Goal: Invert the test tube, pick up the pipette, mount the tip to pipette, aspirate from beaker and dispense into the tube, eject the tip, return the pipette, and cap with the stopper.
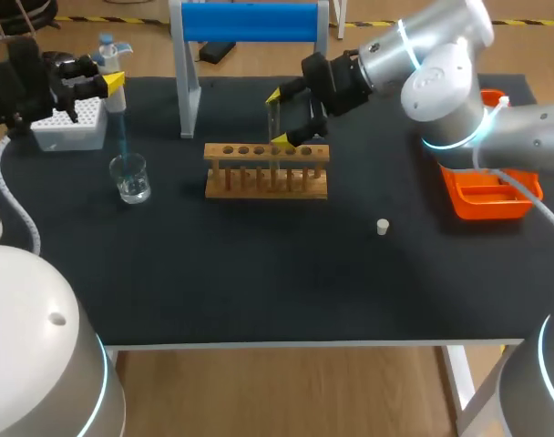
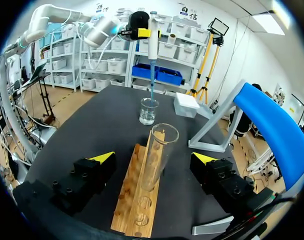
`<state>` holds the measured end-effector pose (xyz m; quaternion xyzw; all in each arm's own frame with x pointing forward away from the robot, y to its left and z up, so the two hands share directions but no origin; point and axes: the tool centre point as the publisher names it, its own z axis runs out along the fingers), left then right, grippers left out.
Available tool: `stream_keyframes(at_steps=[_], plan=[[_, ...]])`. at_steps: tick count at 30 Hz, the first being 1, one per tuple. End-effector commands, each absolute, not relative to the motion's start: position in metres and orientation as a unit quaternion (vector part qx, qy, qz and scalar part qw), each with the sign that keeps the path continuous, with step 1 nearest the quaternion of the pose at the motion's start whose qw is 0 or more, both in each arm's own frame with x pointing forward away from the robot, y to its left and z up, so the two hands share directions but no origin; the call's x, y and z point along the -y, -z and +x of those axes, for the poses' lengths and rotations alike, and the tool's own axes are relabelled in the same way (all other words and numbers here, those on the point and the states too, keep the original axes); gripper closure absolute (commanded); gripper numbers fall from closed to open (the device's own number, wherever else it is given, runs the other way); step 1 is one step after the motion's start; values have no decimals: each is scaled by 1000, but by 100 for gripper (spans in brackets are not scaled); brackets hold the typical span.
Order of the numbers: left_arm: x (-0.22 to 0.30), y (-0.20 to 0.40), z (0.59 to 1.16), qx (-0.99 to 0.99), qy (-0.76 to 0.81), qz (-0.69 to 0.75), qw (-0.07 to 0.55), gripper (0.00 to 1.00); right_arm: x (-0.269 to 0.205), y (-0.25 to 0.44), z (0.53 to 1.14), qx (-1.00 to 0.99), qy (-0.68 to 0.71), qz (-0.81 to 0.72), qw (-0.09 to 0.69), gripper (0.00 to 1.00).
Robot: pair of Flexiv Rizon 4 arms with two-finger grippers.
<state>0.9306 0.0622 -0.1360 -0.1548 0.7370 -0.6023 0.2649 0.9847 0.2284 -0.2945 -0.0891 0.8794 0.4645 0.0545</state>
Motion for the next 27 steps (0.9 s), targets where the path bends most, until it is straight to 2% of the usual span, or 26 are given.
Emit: stream_keyframes(at_steps=[1,13,27], plan=[[-60,126,928,-742,595,-160,265,100,-228,295,985,-880,-464,-89,54,0],[-36,87,929,-742,608,-148,240,100,-228,295,985,-880,-464,-89,54,0],[40,12,917,-752,631,-86,171,100,-228,295,985,-880,-464,-89,54,0]])
